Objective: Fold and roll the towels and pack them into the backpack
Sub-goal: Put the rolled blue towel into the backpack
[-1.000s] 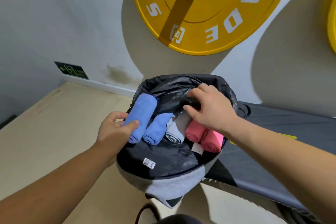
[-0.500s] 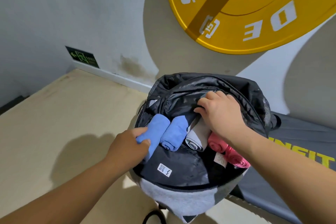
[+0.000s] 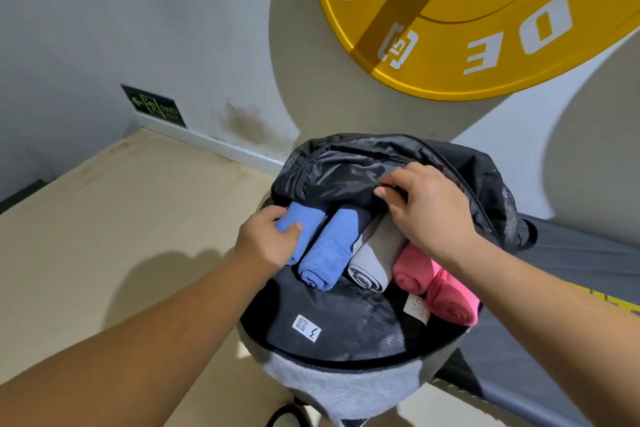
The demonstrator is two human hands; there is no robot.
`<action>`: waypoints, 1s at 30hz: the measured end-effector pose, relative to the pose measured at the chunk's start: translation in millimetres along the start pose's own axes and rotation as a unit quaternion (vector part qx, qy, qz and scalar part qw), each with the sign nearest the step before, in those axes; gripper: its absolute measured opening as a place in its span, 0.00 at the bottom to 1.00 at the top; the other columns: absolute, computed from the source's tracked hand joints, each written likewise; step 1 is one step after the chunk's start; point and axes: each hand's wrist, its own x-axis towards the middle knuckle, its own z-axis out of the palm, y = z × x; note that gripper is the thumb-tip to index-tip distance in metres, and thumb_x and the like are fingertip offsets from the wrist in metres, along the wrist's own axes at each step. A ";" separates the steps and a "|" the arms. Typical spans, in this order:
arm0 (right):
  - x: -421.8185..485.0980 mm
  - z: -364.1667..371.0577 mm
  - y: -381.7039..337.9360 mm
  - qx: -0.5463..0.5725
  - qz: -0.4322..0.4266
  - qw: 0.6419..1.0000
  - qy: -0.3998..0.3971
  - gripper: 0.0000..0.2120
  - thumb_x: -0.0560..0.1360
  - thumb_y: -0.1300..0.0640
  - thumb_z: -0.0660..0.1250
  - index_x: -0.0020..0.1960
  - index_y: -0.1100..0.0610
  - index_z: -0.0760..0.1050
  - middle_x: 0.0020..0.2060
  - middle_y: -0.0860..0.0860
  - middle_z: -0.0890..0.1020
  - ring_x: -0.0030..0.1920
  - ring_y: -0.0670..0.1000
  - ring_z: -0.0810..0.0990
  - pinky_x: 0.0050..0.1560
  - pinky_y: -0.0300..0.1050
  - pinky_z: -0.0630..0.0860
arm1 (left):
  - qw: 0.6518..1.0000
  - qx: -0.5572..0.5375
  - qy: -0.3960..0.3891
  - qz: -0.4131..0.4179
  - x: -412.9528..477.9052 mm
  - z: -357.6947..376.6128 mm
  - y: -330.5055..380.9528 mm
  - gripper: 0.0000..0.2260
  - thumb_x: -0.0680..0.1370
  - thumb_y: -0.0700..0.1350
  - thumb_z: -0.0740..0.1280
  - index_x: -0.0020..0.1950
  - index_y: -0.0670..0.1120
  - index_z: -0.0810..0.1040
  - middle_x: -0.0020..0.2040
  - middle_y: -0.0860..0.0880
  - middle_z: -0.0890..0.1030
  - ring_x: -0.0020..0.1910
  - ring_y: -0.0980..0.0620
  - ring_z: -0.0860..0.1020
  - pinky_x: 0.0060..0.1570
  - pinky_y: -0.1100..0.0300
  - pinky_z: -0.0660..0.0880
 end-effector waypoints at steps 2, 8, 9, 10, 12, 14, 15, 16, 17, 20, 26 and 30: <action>-6.5 -10.7 10.5 0.009 -0.023 1.000 -0.009 0.09 0.78 0.46 0.69 0.54 0.49 0.82 0.44 0.48 0.80 0.51 0.55 0.79 0.46 0.50 0.78 | 0.998 0.048 0.002 0.034 -7.3 1.9 -5.3 0.13 0.78 0.46 0.70 0.60 0.41 0.79 0.51 0.50 0.77 0.53 0.47 0.76 0.53 0.60 0.70; -39.5 -50.9 56.8 -0.027 -0.092 0.993 -0.064 0.16 0.76 0.40 0.69 0.55 0.51 0.81 0.44 0.49 0.78 0.49 0.55 0.79 0.45 0.49 0.78 | 0.945 0.138 0.006 0.296 -45.8 12.1 22.2 0.12 0.77 0.44 0.69 0.60 0.43 0.83 0.65 0.47 0.78 0.66 0.46 0.73 0.66 0.55 0.69; -44.9 -55.8 65.4 -0.045 -0.097 0.991 -0.074 0.18 0.75 0.39 0.69 0.55 0.51 0.81 0.44 0.49 0.78 0.49 0.55 0.79 0.43 0.48 0.78 | 0.932 0.140 -0.027 0.333 -54.9 20.6 33.8 0.11 0.77 0.44 0.68 0.58 0.44 0.84 0.63 0.47 0.79 0.64 0.47 0.74 0.65 0.53 0.72; -50.1 -59.9 73.1 -0.062 -0.102 0.989 -0.084 0.19 0.75 0.37 0.68 0.55 0.51 0.81 0.43 0.49 0.78 0.48 0.55 0.79 0.41 0.48 0.77 | 0.917 0.143 -0.059 0.368 -63.3 31.8 44.0 0.11 0.77 0.45 0.67 0.56 0.44 0.85 0.61 0.47 0.81 0.62 0.46 0.76 0.63 0.52 0.74; -61.0 -65.8 85.3 -0.079 -0.107 0.986 -0.098 0.21 0.74 0.34 0.66 0.52 0.51 0.81 0.41 0.49 0.77 0.45 0.55 0.79 0.39 0.48 0.77 | 0.878 0.173 -0.108 0.433 -77.2 56.3 60.0 0.12 0.78 0.48 0.65 0.55 0.45 0.84 0.59 0.48 0.82 0.61 0.47 0.77 0.60 0.51 0.77; -70.1 -70.8 94.8 -0.072 -0.103 0.988 -0.090 0.21 0.75 0.34 0.64 0.50 0.52 0.81 0.39 0.49 0.77 0.43 0.55 0.79 0.38 0.50 0.77 | 0.846 0.225 -0.152 0.459 -87.2 79.7 71.7 0.13 0.79 0.52 0.64 0.59 0.49 0.82 0.63 0.50 0.79 0.64 0.49 0.74 0.61 0.50 0.75; -73.9 -73.1 98.8 -0.068 -0.101 0.989 -0.084 0.21 0.76 0.35 0.64 0.50 0.52 0.81 0.39 0.48 0.77 0.42 0.55 0.79 0.38 0.50 0.78 | 0.836 0.256 -0.168 0.456 -91.7 89.2 76.3 0.15 0.80 0.56 0.63 0.62 0.51 0.80 0.66 0.51 0.77 0.67 0.49 0.72 0.63 0.49 0.74; -77.3 -74.8 101.5 -0.067 -0.097 0.990 -0.079 0.20 0.77 0.36 0.62 0.49 0.52 0.80 0.39 0.48 0.77 0.42 0.55 0.80 0.37 0.50 0.78 | 0.828 0.287 -0.172 0.449 -94.5 97.4 78.9 0.18 0.80 0.59 0.62 0.66 0.54 0.78 0.70 0.51 0.74 0.70 0.48 0.69 0.66 0.50 0.72; -80.8 -75.6 103.6 -0.067 -0.092 0.991 -0.073 0.19 0.78 0.38 0.61 0.46 0.52 0.78 0.38 0.48 0.77 0.41 0.55 0.79 0.36 0.50 0.77 | 0.825 0.319 -0.173 0.433 -97.0 103.6 80.9 0.22 0.79 0.63 0.61 0.70 0.56 0.75 0.73 0.50 0.71 0.73 0.48 0.67 0.69 0.50 0.69; -88.6 -72.6 101.0 -0.040 -0.058 0.996 -0.054 0.17 0.80 0.45 0.61 0.36 0.53 0.69 0.34 0.47 0.71 0.36 0.56 0.75 0.32 0.45 0.68 | 0.821 0.362 -0.154 0.414 -105.1 119.3 75.7 0.27 0.76 0.68 0.60 0.71 0.57 0.75 0.74 0.49 0.73 0.74 0.46 0.68 0.69 0.52 0.69; -75.2 -68.1 94.8 0.142 0.088 0.986 -0.008 0.15 0.80 0.54 0.66 0.37 0.58 0.70 0.30 0.50 0.73 0.32 0.53 0.69 0.35 0.48 0.66 | 0.861 0.291 -0.105 0.405 -102.0 134.3 76.6 0.23 0.75 0.61 0.58 0.62 0.52 0.82 0.61 0.46 0.82 0.65 0.45 0.78 0.56 0.51 0.79; -71.3 -69.8 86.0 0.201 0.123 0.972 0.009 0.14 0.80 0.54 0.65 0.38 0.58 0.72 0.29 0.50 0.75 0.31 0.51 0.71 0.34 0.47 0.68 | 0.882 0.243 -0.109 0.388 -77.3 148.6 85.4 0.07 0.76 0.49 0.65 0.44 0.46 0.74 0.45 0.48 0.75 0.58 0.42 0.75 0.48 0.52 0.75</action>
